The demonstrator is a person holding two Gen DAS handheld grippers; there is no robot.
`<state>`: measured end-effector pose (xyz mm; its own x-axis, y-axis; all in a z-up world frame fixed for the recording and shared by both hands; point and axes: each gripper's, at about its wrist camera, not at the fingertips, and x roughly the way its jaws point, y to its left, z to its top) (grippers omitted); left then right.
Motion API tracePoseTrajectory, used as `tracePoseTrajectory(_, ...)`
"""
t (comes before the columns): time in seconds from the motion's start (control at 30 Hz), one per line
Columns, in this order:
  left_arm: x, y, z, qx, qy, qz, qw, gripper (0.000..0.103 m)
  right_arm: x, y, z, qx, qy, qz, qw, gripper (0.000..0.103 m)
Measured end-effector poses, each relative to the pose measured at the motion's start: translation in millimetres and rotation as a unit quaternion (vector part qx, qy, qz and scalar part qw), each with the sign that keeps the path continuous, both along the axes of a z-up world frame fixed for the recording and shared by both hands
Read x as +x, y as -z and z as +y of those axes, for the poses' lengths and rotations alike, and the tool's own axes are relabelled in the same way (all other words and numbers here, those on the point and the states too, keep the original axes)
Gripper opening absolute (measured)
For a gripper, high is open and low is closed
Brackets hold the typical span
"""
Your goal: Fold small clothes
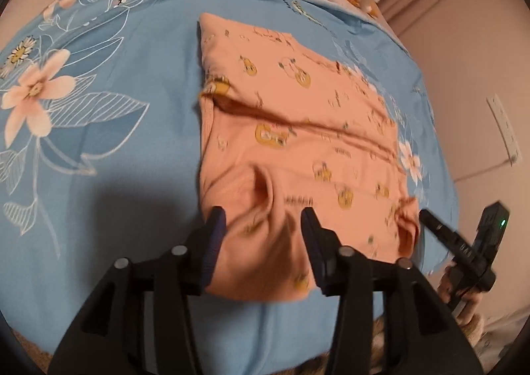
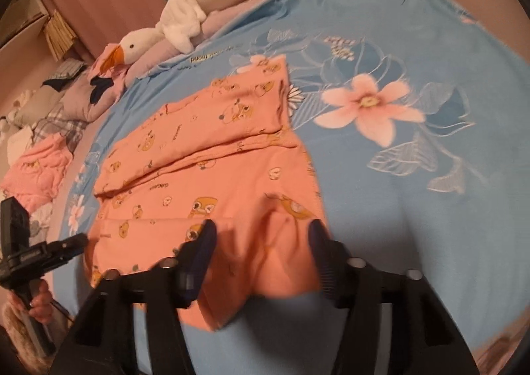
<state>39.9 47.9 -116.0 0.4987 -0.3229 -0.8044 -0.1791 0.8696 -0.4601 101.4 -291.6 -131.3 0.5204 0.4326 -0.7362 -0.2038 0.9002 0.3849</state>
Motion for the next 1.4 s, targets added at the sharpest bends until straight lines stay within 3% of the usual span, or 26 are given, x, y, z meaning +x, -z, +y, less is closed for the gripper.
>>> tracePoseTrajectory(0.1, -10, 7, -2, 0.023, -0.002, 0.021, 0.9995, 0.056, -12, -2, -5, 0.008, -0.004, 0.004, 1.000, 0.058)
tracePoseTrajectory(0.23, -16, 19, 0, -0.011, -0.007, 0.037, 0.9992, 0.054, -23, 3, 4, 0.025, -0.025, 0.020, 0.999, 0.058)
tracePoseTrajectory(0.3, -18, 21, 0, -0.014, -0.009, 0.038, 0.9991, 0.042, -27, 7, 12, 0.030, -0.046, 0.025, 0.998, 0.058)
tracePoseTrajectory(0.37, -17, 23, -2, -0.022, -0.007, 0.046, 0.9987, 0.005, -26, 10, 20, 0.032, -0.056, 0.031, 0.997, 0.056)
tracePoseTrajectory(0.43, -16, 22, -4, -0.032, -0.002, 0.051, 0.9982, 0.007, -23, 15, 28, 0.027, -0.066, 0.038, 0.997, 0.040)
tracePoseTrajectory(0.5, -16, 16, -6, -0.031, 0.001, 0.042, 0.9986, 0.006, -20, 15, 36, 0.014, -0.077, 0.038, 0.996, 0.010)
tracePoseTrajectory(0.53, -15, 13, -6, -0.039, 0.004, 0.037, 0.9985, 0.006, -19, 13, 37, 0.014, -0.082, 0.035, 0.996, 0.009)
tracePoseTrajectory(0.67, -7, -1, 2, -0.079, 0.001, 0.016, 0.9967, 0.006, -8, -2, 32, 0.064, -0.088, 0.021, 0.994, 0.009)
tracePoseTrajectory(0.87, 26, -20, 13, -0.129, -0.023, -0.021, 0.9911, 0.007, 25, -14, 23, 0.106, -0.041, 0.012, 0.993, 0.009)
tracePoseTrajectory(1.0, 49, -17, 19, -0.143, -0.058, -0.030, 0.9876, 0.006, 47, -6, 21, 0.105, -0.004, 0.024, 0.994, 0.009)
tracePoseTrajectory(1.1, 65, -6, 32, -0.178, -0.086, -0.019, 0.9800, 0.007, 57, 0, 17, 0.116, 0.015, 0.031, 0.993, 0.009)
tracePoseTrajectory(1.2, 73, -8, 44, -0.189, -0.108, -0.031, 0.9755, 0.019, 62, -2, 13, 0.117, 0.032, 0.022, 0.992, 0.010)
tracePoseTrajectory(1.27, 73, -16, 49, -0.181, -0.125, -0.048, 0.9744, 0.044, 65, -4, 8, 0.119, 0.040, 0.019, 0.992, 0.011)
tracePoseTrajectory(1.33, 71, -25, 54, -0.166, -0.132, -0.067, 0.9749, 0.050, 66, -7, 2, 0.108, 0.056, 0.012, 0.992, 0.019)
tracePoseTrajectory(1.4, 68, -31, 57, -0.141, -0.135, -0.076, 0.9778, 0.050, 65, -12, -9, 0.085, 0.087, -0.006, 0.993, 0.055)
